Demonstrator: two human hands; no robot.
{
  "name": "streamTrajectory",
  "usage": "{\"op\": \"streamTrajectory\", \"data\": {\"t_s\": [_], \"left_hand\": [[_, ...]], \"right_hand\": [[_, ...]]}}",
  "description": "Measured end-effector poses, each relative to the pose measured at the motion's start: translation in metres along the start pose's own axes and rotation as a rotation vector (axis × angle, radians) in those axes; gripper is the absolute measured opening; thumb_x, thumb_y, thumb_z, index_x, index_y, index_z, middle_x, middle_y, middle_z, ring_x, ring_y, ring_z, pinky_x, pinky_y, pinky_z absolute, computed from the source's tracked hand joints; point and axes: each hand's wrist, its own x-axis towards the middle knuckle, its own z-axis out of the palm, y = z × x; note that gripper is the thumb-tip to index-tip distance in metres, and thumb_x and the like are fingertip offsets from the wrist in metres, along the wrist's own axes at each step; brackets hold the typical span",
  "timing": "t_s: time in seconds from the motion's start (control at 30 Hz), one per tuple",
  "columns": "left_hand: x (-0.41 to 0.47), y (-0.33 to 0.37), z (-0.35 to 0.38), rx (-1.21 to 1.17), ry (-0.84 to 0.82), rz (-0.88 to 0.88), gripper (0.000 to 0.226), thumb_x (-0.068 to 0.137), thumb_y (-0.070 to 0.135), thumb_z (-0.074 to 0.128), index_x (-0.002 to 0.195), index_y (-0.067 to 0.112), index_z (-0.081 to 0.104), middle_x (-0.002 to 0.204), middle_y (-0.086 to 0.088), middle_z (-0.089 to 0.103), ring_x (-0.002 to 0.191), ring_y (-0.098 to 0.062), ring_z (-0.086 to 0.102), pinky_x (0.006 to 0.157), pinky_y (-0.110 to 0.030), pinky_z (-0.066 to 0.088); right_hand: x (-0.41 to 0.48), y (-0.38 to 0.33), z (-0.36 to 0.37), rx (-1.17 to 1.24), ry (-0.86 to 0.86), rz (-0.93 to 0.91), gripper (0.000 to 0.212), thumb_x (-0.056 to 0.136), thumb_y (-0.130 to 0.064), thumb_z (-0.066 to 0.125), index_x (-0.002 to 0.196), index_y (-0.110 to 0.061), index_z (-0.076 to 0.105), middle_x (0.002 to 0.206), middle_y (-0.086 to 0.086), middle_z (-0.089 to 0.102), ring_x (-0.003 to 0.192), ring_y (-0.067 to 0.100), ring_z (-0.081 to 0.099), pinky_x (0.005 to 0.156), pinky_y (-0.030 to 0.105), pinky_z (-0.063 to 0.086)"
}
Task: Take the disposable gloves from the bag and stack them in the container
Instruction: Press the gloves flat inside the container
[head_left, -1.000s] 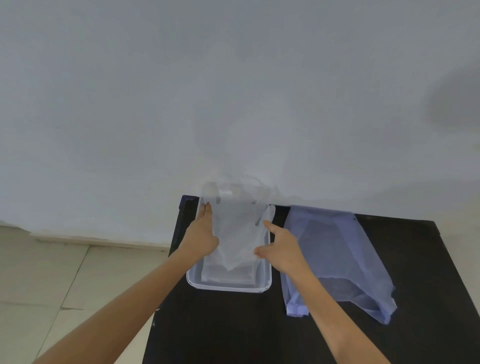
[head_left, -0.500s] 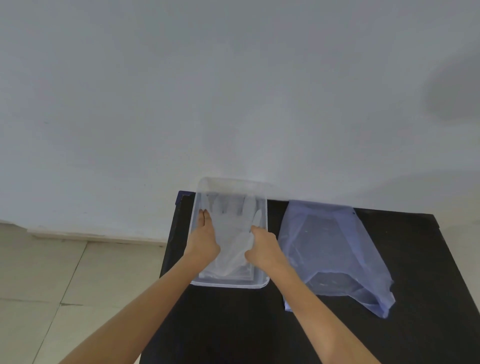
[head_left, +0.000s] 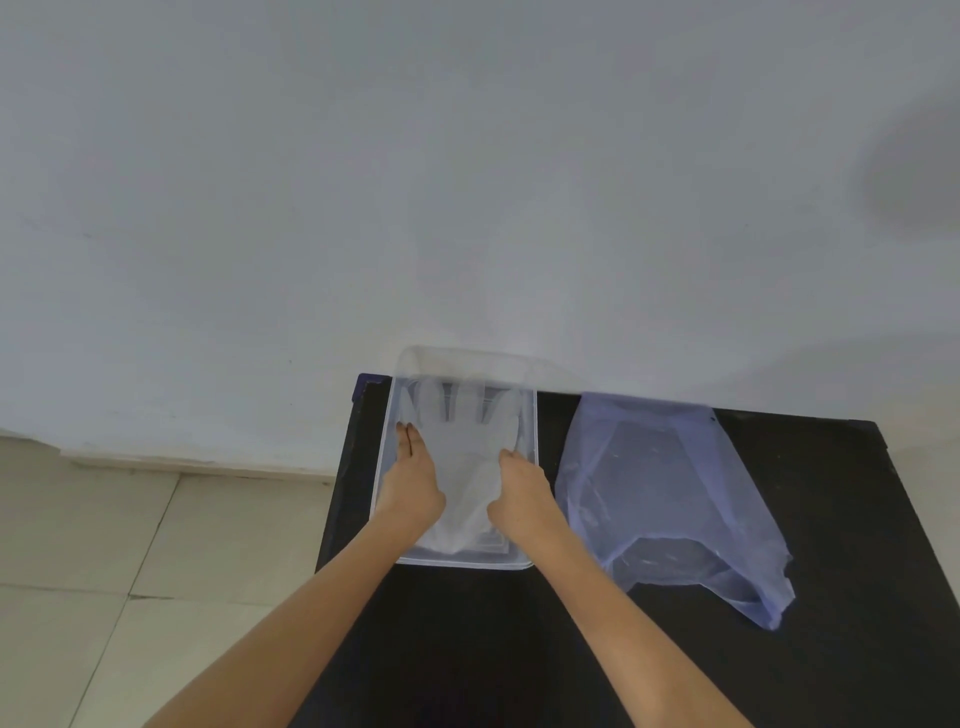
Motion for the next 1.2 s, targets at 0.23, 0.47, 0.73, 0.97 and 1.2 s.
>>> {"op": "streamTrajectory", "data": {"t_s": [0.23,0.47,0.73,0.97,1.2], "left_hand": [[-0.004,0.000,0.004,-0.033,0.011,-0.002,0.089,0.091,0.006,0.055,0.150,0.005,-0.012,0.161,-0.009,-0.013,0.078,-0.012,0.050,0.065,-0.019,0.044],[-0.006,0.000,0.000,-0.015,0.000,0.009,0.089,0.092,0.008,0.053,0.150,0.005,-0.013,0.161,-0.009,-0.016,0.060,-0.008,0.043,0.058,-0.017,0.040],[-0.017,0.012,0.003,-0.011,0.064,0.057,0.068,0.097,0.012,0.045,0.152,0.006,0.005,0.159,-0.020,-0.014,0.127,-0.034,0.047,0.099,-0.032,0.046],[-0.002,0.000,0.012,0.102,0.058,0.276,0.049,0.099,0.014,0.042,0.147,0.017,0.032,0.162,-0.004,0.013,0.148,-0.028,0.012,0.118,-0.040,0.019],[0.008,0.014,0.034,-0.053,0.055,0.455,0.032,0.093,0.012,0.053,0.123,0.020,0.063,0.136,0.004,0.057,0.126,-0.017,0.050,0.108,-0.029,0.037]], "right_hand": [[0.000,-0.002,0.006,-0.065,0.010,-0.010,0.042,0.085,0.004,0.058,0.126,-0.001,0.048,0.125,0.015,0.052,0.110,0.029,0.058,0.088,0.031,0.047],[0.001,-0.003,0.011,-0.055,-0.019,-0.014,0.044,0.086,0.000,0.061,0.128,0.000,0.048,0.128,0.018,0.052,0.115,0.031,0.056,0.096,0.032,0.045],[-0.004,-0.003,0.012,0.014,0.018,0.011,0.037,0.088,-0.008,0.061,0.123,-0.003,0.052,0.122,0.014,0.055,0.105,0.027,0.060,0.083,0.027,0.050],[-0.049,0.005,-0.039,0.010,0.304,0.043,0.030,0.093,-0.024,0.051,0.122,-0.026,0.059,0.106,-0.003,0.069,0.089,0.017,0.065,0.075,0.030,0.052],[-0.046,0.035,-0.048,0.412,0.330,0.116,0.024,0.092,-0.019,0.060,0.115,-0.021,0.067,0.113,-0.007,0.069,0.092,0.005,0.063,0.084,0.019,0.048]]}}
